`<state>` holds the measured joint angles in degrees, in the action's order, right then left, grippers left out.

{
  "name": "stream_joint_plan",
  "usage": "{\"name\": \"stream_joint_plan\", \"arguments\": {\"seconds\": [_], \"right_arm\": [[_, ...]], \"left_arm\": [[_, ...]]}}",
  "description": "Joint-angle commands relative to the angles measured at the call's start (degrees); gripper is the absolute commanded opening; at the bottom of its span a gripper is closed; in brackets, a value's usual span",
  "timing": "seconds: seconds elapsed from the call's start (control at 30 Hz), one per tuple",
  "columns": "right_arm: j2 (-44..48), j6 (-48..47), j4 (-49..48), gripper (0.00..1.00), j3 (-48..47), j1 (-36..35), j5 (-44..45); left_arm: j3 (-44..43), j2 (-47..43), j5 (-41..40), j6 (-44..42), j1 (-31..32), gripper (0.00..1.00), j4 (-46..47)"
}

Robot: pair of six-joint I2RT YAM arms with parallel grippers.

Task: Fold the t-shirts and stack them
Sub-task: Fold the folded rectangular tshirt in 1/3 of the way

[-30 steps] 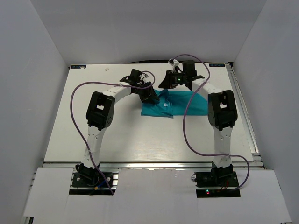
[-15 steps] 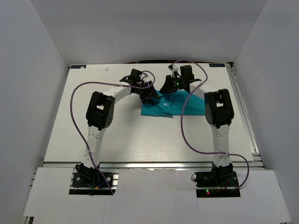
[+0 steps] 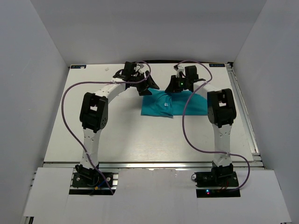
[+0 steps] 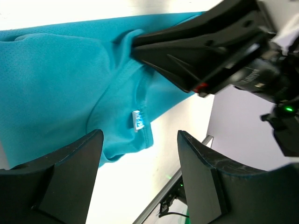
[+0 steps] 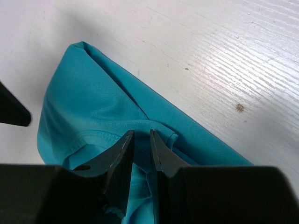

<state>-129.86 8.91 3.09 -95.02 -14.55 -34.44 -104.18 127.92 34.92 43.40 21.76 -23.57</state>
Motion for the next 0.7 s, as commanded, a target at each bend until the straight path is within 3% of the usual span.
{"name": "stream_joint_plan", "arguments": {"seconds": [0.0,0.37,0.57,0.67], "right_arm": [[-0.3,-2.0,1.3,0.26,-0.2,0.0,1.9],[0.7,-4.5,2.2,0.26,-1.5,2.1,1.4],[10.0,-10.5,6.3,0.32,-2.2,3.1,-3.6],[13.7,-14.3,11.1,0.41,0.3,4.9,-4.1]], "left_arm": [[1.5,-6.1,1.9,0.5,-0.5,0.75,1.4],[6.8,-8.1,1.1,0.3,-2.2,0.76,2.5],[8.2,-13.4,-0.5,-1.7,-4.6,0.76,2.5],[10.1,-15.8,-1.0,-2.8,-6.6,0.76,2.7]]}}
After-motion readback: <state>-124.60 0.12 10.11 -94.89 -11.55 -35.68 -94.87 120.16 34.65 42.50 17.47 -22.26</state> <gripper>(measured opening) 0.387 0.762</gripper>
